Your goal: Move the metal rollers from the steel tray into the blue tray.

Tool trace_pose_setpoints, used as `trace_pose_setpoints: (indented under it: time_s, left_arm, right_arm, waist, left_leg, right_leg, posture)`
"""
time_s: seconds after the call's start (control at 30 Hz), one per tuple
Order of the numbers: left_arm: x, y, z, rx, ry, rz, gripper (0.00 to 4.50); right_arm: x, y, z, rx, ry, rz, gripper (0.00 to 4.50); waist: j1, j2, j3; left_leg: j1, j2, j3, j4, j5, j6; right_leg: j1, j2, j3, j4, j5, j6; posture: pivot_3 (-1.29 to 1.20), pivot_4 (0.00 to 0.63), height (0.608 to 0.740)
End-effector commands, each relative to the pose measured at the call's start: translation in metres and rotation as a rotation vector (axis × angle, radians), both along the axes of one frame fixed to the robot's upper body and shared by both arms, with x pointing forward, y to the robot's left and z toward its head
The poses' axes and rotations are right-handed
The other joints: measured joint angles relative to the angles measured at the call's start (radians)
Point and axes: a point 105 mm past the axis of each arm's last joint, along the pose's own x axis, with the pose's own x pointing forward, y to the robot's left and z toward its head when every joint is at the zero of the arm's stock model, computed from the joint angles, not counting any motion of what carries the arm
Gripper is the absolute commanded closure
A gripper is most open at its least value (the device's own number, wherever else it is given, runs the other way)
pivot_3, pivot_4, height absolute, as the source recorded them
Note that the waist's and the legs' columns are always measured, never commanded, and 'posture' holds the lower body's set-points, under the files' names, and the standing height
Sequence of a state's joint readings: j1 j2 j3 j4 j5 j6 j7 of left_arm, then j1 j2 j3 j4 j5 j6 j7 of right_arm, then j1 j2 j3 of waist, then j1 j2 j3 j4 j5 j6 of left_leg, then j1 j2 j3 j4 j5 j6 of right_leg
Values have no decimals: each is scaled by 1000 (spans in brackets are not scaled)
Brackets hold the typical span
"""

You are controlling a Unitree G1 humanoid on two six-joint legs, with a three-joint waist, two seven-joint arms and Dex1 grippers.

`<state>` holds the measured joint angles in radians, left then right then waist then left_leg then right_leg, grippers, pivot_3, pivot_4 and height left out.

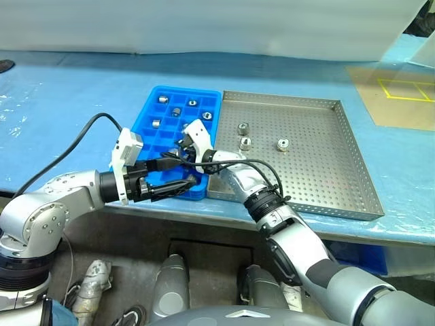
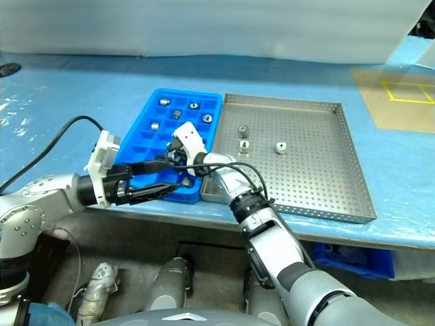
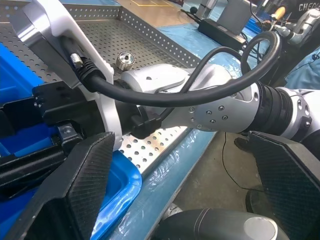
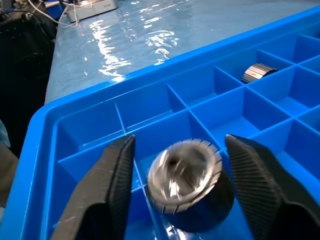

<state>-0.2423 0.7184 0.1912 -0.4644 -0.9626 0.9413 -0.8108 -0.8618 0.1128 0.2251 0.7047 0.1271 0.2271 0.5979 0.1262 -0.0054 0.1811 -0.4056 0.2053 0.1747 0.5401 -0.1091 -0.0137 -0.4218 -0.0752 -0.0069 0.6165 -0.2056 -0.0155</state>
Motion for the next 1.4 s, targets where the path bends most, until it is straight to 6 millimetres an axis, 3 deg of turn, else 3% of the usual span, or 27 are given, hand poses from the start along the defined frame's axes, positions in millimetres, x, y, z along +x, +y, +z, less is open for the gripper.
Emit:
trace_pose_setpoints:
  time_s: [0.03, 0.2, 0.3, 0.53, 0.73, 0.9, 1.0, 1.13, 1.23, 1.4]
  left_arm:
    - [0, -3, 9, -18, -40, -16, 0]
    - [2, -3, 10, -20, -42, -18, 0]
    - [3, -4, 11, -22, -46, -21, 0]
    - [19, -4, 22, -56, -82, -15, 0]
    - [39, -8, 28, -42, -123, -57, 0]
    - [73, -20, 48, -66, -219, -43, 0]
    - [93, -30, 61, -80, -275, -33, 0]
    - [124, -50, 62, -52, -315, -21, 0]
    - [150, -76, 46, 27, -319, -17, 0]
    - [148, -100, 51, -14, -297, -149, 0]
  right_arm:
    - [3, -2, -8, -9, 43, -26, 461]
    - [11, -13, 3, 12, 9, -59, 461]
    - [16, -26, 23, 88, -8, -79, 461]
    - [9, -75, 82, 242, -163, -103, 461]
    - [6, -125, 108, 253, -255, -238, 461]
    - [14, -171, 113, 246, -293, -446, 461]
    - [13, -189, 114, 253, -302, -526, 461]
    - [7, -198, 105, 246, -294, -592, 461]
    - [-1, -200, 99, 247, -283, -628, 461]
    - [-10, -211, 107, 263, -309, -681, 461]
  waist:
    - [1, 0, 0]
    - [4, 0, 0]
    - [8, 0, 0]
    - [5, 0, 0]
    - [-14, 0, 0]
    - [-24, 0, 0]
    - [-31, 0, 0]
    - [-41, 0, 0]
    - [-53, 0, 0]
    - [-78, -1, 0]
  left_leg:
    - [0, 0, 0, 0, 0, 0]
    - [0, 0, 0, 0, 0, 0]
    - [-2, 0, 0, 0, 0, 0]
    - [-6, 0, 1, 1, 1, -1]
    - [-6, -1, 2, 0, 3, -5]
    - [-6, -2, 4, 1, 4, -6]
    - [-7, -2, 5, 2, 4, -6]
    - [-7, -3, 6, 2, 4, -6]
    - [-8, -3, 6, 2, 4, -5]
    - [-12, -5, 6, 3, 1, -1]
  right_leg:
    - [0, 0, 0, 0, 0, 0]
    - [0, 0, 0, 0, 0, 0]
    - [-1, 0, 0, 0, 0, 0]
    - [-4, 1, 0, -1, 0, 0]
    - [-5, 2, 0, -1, 0, -1]
    - [-4, 2, 0, -1, 0, -1]
    - [-3, 2, -1, -1, 0, -1]
    - [-3, 2, 0, -2, 3, -6]
    - [-3, 2, -1, -5, 4, -7]
    - [-3, 1, -1, -10, 5, -7]
  posture:
    - [173, 150, 740]
    - [165, 150, 740]
    - [154, 150, 740]
    - [101, 150, 740]
    - [28, 150, 740]
    - [-62, 150, 740]
    - [-111, 150, 740]
    - [-162, 150, 740]
    - [-211, 150, 740]
    - [-278, 150, 740]
